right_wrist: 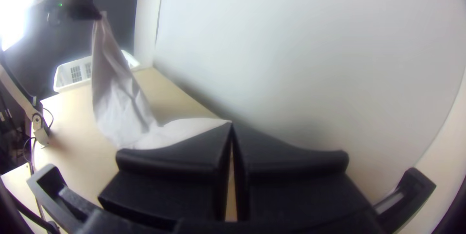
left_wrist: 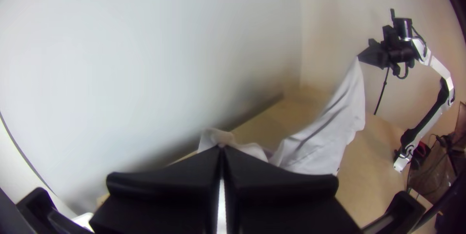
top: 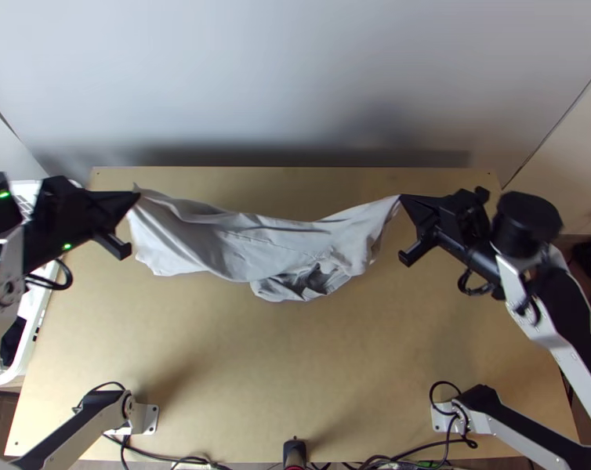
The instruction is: Fold the t-shirt
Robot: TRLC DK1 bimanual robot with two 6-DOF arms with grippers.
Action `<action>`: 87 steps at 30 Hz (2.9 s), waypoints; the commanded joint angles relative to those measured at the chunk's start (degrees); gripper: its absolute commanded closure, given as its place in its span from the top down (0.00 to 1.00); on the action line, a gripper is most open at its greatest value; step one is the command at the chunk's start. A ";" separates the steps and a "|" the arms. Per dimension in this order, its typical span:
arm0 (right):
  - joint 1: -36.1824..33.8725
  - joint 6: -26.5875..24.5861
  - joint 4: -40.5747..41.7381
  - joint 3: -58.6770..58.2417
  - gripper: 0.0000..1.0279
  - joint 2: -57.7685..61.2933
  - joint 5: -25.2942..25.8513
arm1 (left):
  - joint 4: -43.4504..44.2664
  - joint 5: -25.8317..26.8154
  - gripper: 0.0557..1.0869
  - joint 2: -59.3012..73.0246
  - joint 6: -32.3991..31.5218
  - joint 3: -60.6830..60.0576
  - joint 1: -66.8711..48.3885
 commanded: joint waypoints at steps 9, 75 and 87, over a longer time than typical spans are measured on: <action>2.68 -1.54 3.80 0.95 0.03 -8.53 5.99 | 7.33 -5.12 0.03 -13.39 -10.38 2.94 -0.10; -3.83 4.00 2.92 5.70 0.03 -25.14 -5.79 | 23.77 7.36 0.03 -30.26 -22.42 -6.20 7.46; -11.47 2.68 6.52 6.84 0.03 -25.94 -5.79 | 29.13 7.10 0.03 -33.43 -18.20 -8.49 16.25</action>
